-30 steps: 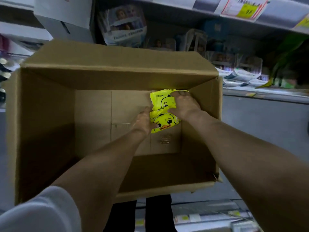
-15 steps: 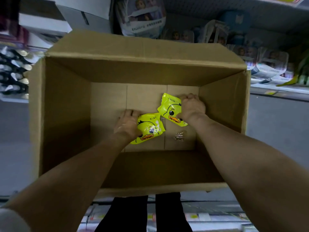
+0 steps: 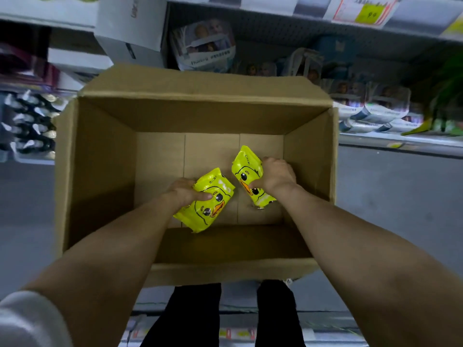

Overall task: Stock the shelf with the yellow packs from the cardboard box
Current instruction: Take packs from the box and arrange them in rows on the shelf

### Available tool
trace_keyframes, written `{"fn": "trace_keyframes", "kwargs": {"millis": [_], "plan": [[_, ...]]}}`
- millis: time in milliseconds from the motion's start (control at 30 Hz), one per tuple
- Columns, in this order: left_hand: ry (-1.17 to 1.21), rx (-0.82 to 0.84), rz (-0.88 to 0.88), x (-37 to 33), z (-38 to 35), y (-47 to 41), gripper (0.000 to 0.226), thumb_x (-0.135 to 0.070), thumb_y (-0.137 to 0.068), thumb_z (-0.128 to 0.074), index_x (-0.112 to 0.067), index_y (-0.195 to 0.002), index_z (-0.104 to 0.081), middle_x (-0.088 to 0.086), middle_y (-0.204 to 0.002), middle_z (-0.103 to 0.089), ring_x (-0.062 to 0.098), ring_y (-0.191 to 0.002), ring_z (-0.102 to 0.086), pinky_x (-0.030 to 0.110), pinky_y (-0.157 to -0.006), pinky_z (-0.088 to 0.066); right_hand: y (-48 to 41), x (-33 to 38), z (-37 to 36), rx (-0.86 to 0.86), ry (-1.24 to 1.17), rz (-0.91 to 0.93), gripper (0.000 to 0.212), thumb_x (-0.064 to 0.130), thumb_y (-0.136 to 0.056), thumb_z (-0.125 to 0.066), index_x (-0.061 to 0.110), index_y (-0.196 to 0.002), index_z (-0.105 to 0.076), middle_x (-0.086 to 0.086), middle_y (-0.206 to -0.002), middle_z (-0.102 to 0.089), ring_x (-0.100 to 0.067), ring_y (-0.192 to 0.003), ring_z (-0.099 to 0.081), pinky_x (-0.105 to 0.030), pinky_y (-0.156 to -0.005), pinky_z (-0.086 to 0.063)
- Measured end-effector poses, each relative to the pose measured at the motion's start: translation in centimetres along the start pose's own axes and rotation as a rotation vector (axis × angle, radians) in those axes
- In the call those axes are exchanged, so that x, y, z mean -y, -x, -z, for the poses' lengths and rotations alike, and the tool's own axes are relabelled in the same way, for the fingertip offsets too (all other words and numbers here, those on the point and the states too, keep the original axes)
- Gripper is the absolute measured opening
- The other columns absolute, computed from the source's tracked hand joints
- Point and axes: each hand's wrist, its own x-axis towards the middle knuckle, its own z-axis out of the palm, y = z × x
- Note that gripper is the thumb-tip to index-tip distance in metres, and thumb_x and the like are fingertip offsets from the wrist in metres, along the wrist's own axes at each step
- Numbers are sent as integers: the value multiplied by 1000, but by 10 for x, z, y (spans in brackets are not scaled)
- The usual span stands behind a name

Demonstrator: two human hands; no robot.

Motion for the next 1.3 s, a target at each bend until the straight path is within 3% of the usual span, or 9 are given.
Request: {"fn": "trace_keyframes", "kwargs": {"millis": [100, 233, 333, 433, 667, 833, 967, 1133, 1300], "plan": [[138, -16, -9, -21, 6, 27, 41, -26, -74, -83, -16, -112, -70, 7, -104, -73, 26, -93, -70, 30, -77, -53, 17, -4, 27, -34, -95, 31, 63, 50, -68, -85, 10, -111, -60, -13, -116, -64, -29, -112, -59, -29, -76, -41], [356, -21, -72, -60, -2, 78, 48, -37, -78, -78, -15, -118, -66, 13, -108, -72, 32, -97, -71, 51, -89, -55, 56, -16, 73, -188, -274, 114, 47, 48, -69, -85, 13, -89, -60, -11, -98, -69, -31, -96, -62, -29, -67, -37], [465, -51, -134, -96, -20, 123, 63, -46, -67, -78, -13, -119, -65, 14, -108, -72, 28, -92, -72, 42, -82, -59, 92, -38, 110, -287, -498, 154, 35, 44, -74, -82, 17, -83, -61, -6, -85, -66, -26, -81, -58, -30, -64, -36], [506, -38, -214, -139, -39, 170, 44, -32, -78, -75, -11, -116, -66, 12, -100, -74, 21, -77, -74, 30, -60, -59, 125, -71, 143, -349, -763, 189, 25, 36, -74, -84, 21, -87, -70, -5, -90, -74, -22, -84, -67, -32, -75, -52], [484, -147, -424, -234, -92, 271, 32, -16, -81, -75, -10, -112, -68, 14, -96, -75, 26, -78, -74, 45, -68, -61, 212, -171, 214, -291, -1021, 327, 17, 15, -75, -85, 19, -83, -70, -8, -94, -76, -24, -86, -74, -44, -82, -60], [394, -236, -530, -297, -128, 325, 18, -9, -85, -72, -7, -102, -67, 8, -74, -75, 22, -60, -71, 40, -60, -60, 255, -243, 262, -350, -946, 413, 20, 13, -74, -85, 18, -88, -71, -5, -89, -75, -17, -74, -72, -34, -75, -61], [279, -370, -589, -344, -127, 366, 20, -10, -75, -82, -9, -91, -71, 14, -85, -75, 24, -62, -71, 36, -62, -57, 273, -285, 315, -437, -804, 415, 33, 23, -58, -93, 16, -85, -76, -4, -84, -77, -26, -83, -74, -50, -80, -60], [-11, -471, -684, -419, -99, 412, 26, -14, -72, -85, -8, -94, -73, 10, -84, -76, 21, -66, -72, 30, -58, -56, 290, -314, 393, -528, -612, 441, 41, 34, -55, -94, 16, -86, -76, 0, -82, -77, -22, -81, -74, -45, -81, -60], [-257, -497, -688, -497, -62, 428, 69, -24, -57, -93, -9, -118, -64, 13, -108, -71, 33, -95, -69, 49, -78, -59, 285, -323, 464, -633, -423, 430, 91, 52, -46, -94, 18, -126, -65, 0, -127, -65, -22, -118, -60, -37, -102, -47]]}}
